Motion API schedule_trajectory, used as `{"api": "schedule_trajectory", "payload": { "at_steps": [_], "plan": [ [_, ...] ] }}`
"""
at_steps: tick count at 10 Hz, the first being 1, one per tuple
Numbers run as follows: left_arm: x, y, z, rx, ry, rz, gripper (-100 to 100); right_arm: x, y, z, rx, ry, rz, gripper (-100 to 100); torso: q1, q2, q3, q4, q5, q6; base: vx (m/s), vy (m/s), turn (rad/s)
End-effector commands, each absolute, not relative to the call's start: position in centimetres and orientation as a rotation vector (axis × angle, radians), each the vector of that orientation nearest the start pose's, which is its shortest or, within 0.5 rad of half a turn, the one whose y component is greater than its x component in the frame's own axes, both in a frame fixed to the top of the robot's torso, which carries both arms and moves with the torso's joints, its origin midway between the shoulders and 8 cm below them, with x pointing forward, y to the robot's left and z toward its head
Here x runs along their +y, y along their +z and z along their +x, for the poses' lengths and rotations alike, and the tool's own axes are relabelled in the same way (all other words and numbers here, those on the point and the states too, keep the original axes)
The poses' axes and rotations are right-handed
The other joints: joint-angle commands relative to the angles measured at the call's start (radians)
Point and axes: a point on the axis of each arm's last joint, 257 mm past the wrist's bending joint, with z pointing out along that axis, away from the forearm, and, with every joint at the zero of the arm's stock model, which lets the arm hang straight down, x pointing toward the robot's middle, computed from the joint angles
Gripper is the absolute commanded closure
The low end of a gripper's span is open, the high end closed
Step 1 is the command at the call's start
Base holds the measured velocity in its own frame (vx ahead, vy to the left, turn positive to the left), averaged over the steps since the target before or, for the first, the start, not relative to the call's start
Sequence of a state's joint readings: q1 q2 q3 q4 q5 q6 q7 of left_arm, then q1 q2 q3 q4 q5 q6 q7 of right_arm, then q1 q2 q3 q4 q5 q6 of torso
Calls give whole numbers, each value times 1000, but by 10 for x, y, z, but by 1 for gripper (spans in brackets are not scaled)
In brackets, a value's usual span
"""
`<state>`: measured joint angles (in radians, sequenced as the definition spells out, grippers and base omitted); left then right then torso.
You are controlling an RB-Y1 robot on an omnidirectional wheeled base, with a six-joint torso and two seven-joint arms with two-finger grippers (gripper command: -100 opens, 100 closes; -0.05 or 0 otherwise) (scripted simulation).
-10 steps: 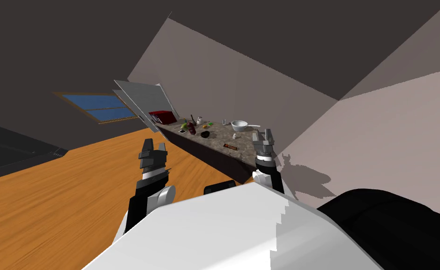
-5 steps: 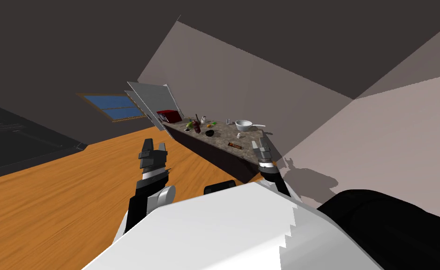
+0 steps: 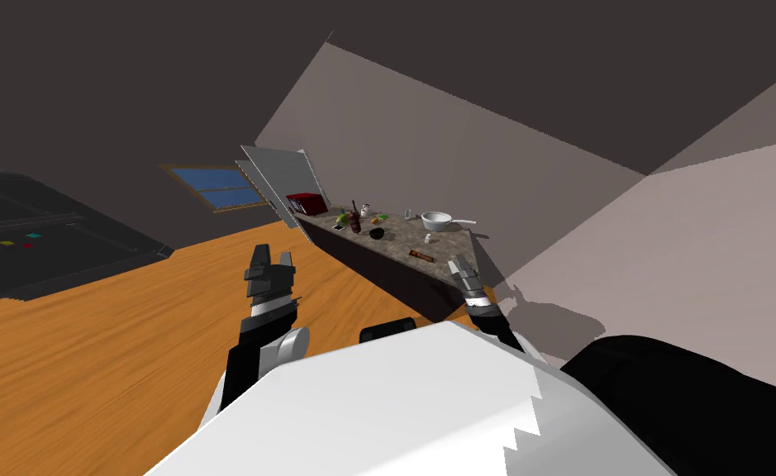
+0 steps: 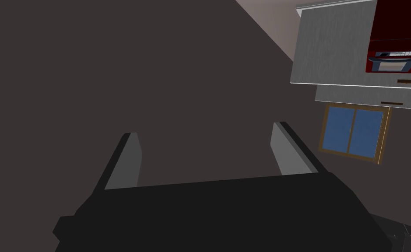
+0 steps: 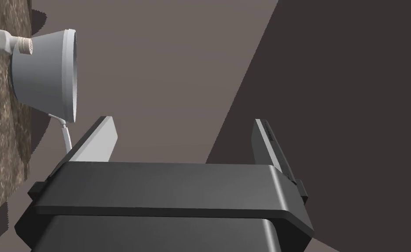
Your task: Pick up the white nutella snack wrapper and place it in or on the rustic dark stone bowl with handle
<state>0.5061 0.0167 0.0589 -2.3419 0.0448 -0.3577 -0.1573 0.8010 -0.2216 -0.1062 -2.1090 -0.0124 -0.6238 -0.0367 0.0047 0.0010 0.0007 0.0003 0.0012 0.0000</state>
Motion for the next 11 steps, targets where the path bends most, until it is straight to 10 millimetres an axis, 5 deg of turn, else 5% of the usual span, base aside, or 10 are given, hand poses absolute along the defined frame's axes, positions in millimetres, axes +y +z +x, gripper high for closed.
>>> {"api": "schedule_trajectory", "payload": {
  "at_steps": [1,6,11],
  "plan": [
    [304,24,350,697,-1108,-670,0,-352,-145,285,1096,1000,777,-100,0,0,0,0,0,0,-8,100,148],
    [304,24,350,697,-1108,-670,0,-378,-209,244,1312,847,836,-100,1,0,0,0,0,0,-11,93,91],
    [304,24,350,697,-1108,-670,0,-420,-282,171,1623,622,870,-100,0,-1,-1,0,0,0,13,97,116]
  ]
}}
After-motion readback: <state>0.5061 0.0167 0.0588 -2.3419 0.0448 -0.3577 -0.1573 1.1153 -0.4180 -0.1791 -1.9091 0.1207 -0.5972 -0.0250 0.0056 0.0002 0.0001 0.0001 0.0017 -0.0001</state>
